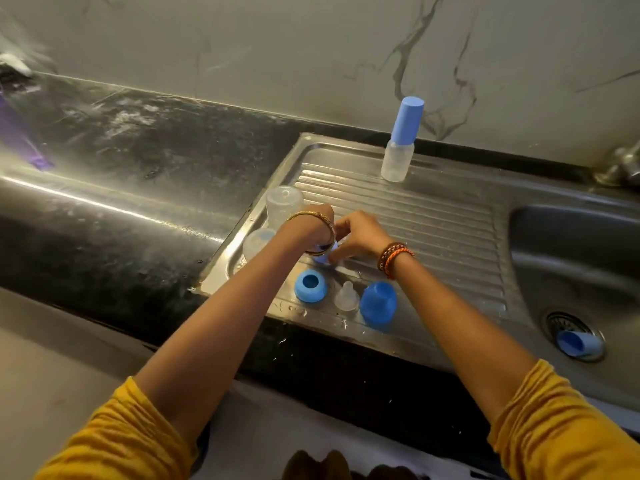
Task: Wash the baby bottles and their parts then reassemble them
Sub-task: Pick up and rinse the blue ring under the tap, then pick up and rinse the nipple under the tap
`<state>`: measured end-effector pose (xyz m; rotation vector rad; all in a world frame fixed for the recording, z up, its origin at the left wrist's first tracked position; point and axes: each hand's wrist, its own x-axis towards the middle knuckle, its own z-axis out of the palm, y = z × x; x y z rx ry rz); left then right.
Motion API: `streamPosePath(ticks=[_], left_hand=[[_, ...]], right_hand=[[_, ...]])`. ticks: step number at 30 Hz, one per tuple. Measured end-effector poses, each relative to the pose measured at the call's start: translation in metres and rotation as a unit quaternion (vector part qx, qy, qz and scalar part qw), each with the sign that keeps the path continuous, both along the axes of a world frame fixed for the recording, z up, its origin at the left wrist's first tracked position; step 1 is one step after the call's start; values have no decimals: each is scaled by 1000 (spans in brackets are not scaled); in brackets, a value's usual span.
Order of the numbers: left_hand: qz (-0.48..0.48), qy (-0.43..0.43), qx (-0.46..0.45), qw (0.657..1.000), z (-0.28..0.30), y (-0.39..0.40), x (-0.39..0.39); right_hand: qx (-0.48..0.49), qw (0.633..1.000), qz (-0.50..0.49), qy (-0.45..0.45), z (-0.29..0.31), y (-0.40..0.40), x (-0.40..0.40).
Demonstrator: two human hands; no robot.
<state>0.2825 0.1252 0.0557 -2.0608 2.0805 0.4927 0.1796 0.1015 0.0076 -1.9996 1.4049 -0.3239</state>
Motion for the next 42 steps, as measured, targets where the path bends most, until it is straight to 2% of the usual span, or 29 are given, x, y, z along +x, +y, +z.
streamPosePath(ticks=[14,22,25,28,31,33,35,38,42], left_hand=[[4,-1,-27,1000,3,6,-2],[9,27,-113,993,15,6,-27],[5,77,-132,988,11,3,-39],[-16,140,-139,980,5,1,-70],[-5,259,-142,955,1,4,-111],[5,310,-155,938,-3,8,-144],[-2,340,-158,927,-8,12,-177],[-9,365,-138,920,-25,17,-234],[-11,401,-51,915,-54,22,-303]], right_hand=[[21,1000,10,-17,-3,-2,2],[14,997,-28,-64,19,10,-36],[-48,987,-97,-118,18,19,-52],[-158,953,-203,-163,16,25,-88],[-244,914,-273,-172,13,31,-135],[-266,902,-298,-166,10,38,-171],[-262,899,-315,-155,4,43,-209],[-198,915,-328,-128,-10,47,-274],[-89,934,-336,-84,-34,53,-348]])
